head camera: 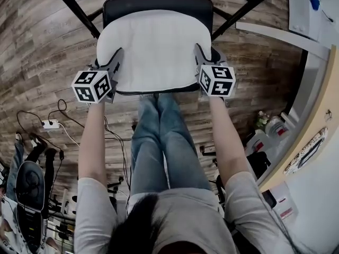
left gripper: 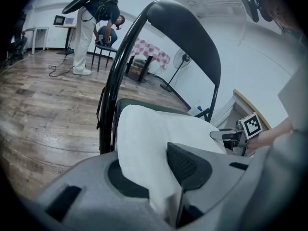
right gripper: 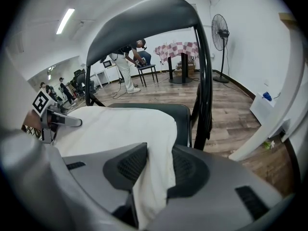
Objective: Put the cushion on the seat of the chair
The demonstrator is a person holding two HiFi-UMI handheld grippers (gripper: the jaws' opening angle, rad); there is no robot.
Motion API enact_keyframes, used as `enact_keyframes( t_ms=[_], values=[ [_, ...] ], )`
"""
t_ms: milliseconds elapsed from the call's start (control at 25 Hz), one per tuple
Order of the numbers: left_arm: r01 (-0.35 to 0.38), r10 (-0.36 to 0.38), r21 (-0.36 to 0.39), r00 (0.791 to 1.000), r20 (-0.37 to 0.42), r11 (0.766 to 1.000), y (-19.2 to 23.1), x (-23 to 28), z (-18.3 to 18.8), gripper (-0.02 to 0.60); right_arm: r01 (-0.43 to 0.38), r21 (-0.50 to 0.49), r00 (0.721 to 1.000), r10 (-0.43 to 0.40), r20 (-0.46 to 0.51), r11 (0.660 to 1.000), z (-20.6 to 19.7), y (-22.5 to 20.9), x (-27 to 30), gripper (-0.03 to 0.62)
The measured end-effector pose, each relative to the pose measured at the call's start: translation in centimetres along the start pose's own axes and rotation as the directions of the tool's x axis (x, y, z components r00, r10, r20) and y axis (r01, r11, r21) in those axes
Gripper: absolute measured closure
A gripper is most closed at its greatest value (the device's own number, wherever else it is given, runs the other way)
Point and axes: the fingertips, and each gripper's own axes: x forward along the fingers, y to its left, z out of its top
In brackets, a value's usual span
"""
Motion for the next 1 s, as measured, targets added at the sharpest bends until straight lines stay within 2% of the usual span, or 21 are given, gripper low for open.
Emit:
enact_keyframes(
  t_ms=[400, 480, 600, 800, 1000],
  values=[
    [0.001, -0.001, 0.000, 1.000, 0.012, 1.000, 0.1, 0.0, 0.1, 0.456, -0.001, 0.049, 0.999, 0.002, -0.034, 0.999, -0.9, -0.8, 0.9, 0.473],
    [-0.018, 0.018, 0.015, 1.000, 0.014, 1.000, 0.4, -0.3, 0.2, 0.414, 0.006, 0.065, 0.999, -0.003, -0.039, 0.998, -0.9, -1.1, 0.7, 0.456],
    [-0.041, 0.041, 0.029, 0.999, 0.008, 0.999, 1.0, -0.8, 0.1, 0.385, 0.029, 0.050, 0.998, -0.026, -0.057, 0.998, -1.2, -1.7, 0.5, 0.399],
    [-0.090, 0.090, 0.057, 0.996, 0.005, 0.994, 1.5, -1.3, 0.1, 0.341, 0.040, -0.038, 0.997, -0.042, -0.063, 0.999, -1.0, -2.0, -0.1, 0.398],
    [-0.152, 0.152, 0.119, 0.988, 0.010, 0.981, 1.9, -2.1, 0.0, 0.301, 0.054, -0.019, 0.998, -0.054, -0.031, 0.998, -1.1, -2.1, -1.3, 0.398]
  ],
)
